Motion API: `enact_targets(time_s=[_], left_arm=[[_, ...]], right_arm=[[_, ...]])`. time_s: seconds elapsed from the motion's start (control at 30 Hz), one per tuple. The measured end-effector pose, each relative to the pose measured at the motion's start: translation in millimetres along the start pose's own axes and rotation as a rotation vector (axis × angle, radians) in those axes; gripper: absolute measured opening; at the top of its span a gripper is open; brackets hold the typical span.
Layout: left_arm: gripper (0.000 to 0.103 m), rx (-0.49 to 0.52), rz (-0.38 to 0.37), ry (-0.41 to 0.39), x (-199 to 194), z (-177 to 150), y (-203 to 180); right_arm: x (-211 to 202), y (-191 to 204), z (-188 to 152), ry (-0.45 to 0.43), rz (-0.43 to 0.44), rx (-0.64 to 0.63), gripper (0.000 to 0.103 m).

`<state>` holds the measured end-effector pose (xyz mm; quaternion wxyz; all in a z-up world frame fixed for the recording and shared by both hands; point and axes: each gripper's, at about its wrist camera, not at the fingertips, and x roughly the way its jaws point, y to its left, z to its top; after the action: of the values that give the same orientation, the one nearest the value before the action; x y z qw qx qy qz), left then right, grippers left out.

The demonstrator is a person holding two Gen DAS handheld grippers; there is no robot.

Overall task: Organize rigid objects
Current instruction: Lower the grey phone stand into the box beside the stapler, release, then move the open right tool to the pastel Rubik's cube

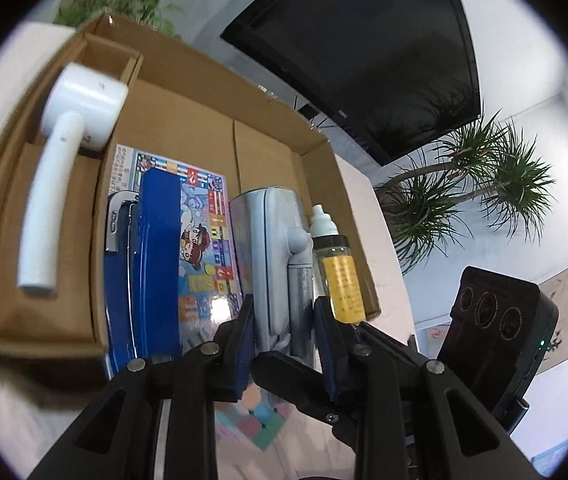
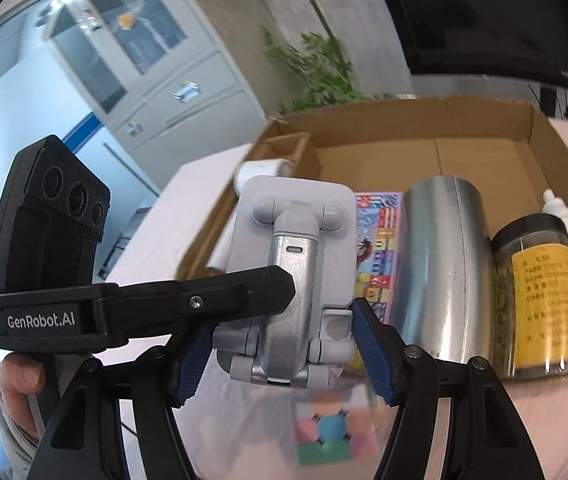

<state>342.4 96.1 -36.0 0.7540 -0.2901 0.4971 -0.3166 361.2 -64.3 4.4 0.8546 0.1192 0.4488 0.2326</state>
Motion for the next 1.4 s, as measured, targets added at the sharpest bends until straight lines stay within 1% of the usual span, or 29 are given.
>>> enact_targets(time_s=[0.1,0.17,0.23,0.3,0.37,0.47,0.53,0.6,0.7,0.77,0.8,0.83,0.87,0.9,0.93,0.97,1.0,1.03,1.1,1.17,1.23,1.3,1.4], left_arm=[[0.025,-0.006,0.008,0.017,11,0,8],[0.025,-0.007,0.046,0.017,13,-1,11],[0.025,-0.012,0.067,0.011,12,0,14],[0.025,-0.012,0.088,-0.003,8,0,14],[0.025,0.001,0.099,-0.009,4,-3,11],[0.025,0.025,0.14,-0.023,-1,-5,9],[0.025,0.031,0.154,-0.025,-2,-6,9],[0.025,0.041,0.166,-0.027,-3,-7,9],[0.025,0.07,0.185,-0.03,-3,-12,4],[0.025,0.105,0.214,-0.041,-4,-17,-3],[0.027,0.13,0.241,-0.053,-5,-21,-9],[0.031,0.162,0.275,-0.072,-7,-27,-15],[0.034,0.189,0.301,-0.088,-10,-33,-19],[0.05,0.209,0.328,-0.105,-14,-40,-24],[0.071,0.224,0.356,-0.131,-18,-50,-28],[0.077,0.226,0.365,-0.151,-21,-56,-29],[0.08,0.228,0.368,-0.181,-26,-64,-30],[0.08,0.231,0.358,-0.197,-29,-74,-30],[0.08,0.217,0.35,-0.184,-29,-79,-26],[0.079,0.177,0.346,-0.187,-29,-79,-20],[0.078,0.159,0.323,-0.191,-29,-74,-19],[0.078,0.177,0.323,-0.208,-31,-67,-27],[0.078,0.257,0.341,-0.201,-21,-55,-53]], right_arm=[[13,-7,1,0.024,-0.022,0.019,0.066],[19,-10,-2,0.037,-0.03,0.014,0.067],[19,-9,-4,0.033,-0.037,-0.011,0.067],[14,-6,-9,0.02,-0.049,-0.027,0.069],[9,-5,-12,0.009,-0.052,-0.044,0.069],[-1,-4,-19,-0.014,-0.06,-0.074,0.069],[-7,-2,-23,-0.026,-0.068,-0.095,0.068],[-13,-3,-28,-0.039,-0.08,-0.117,0.062],[-26,-5,-38,-0.06,-0.087,-0.135,0.061],[-35,-5,-46,-0.08,-0.109,-0.147,0.062],[-38,-5,-50,-0.085,-0.119,-0.153,0.066],[-40,-5,-54,-0.09,-0.127,-0.162,0.07],[-44,-6,-62,-0.102,-0.13,-0.177,0.08],[-46,-7,-68,-0.112,-0.128,-0.189,0.087],[-48,-8,-76,-0.119,-0.125,-0.201,0.09],[-49,-10,-86,-0.116,-0.117,-0.221,0.093],[-48,-12,-93,-0.107,-0.109,-0.233,0.094],[-46,-15,-100,-0.094,-0.101,-0.24,0.094],[-43,-24,-111,-0.07,-0.078,-0.229,0.094],[-46,-29,-115,-0.083,-0.056,-0.219,0.094],[-55,-28,-112,-0.122,-0.039,-0.236,0.09],[-65,-23,-107,-0.148,-0.028,-0.262,0.082],[-72,-17,-103,-0.161,-0.012,-0.287,0.077]])
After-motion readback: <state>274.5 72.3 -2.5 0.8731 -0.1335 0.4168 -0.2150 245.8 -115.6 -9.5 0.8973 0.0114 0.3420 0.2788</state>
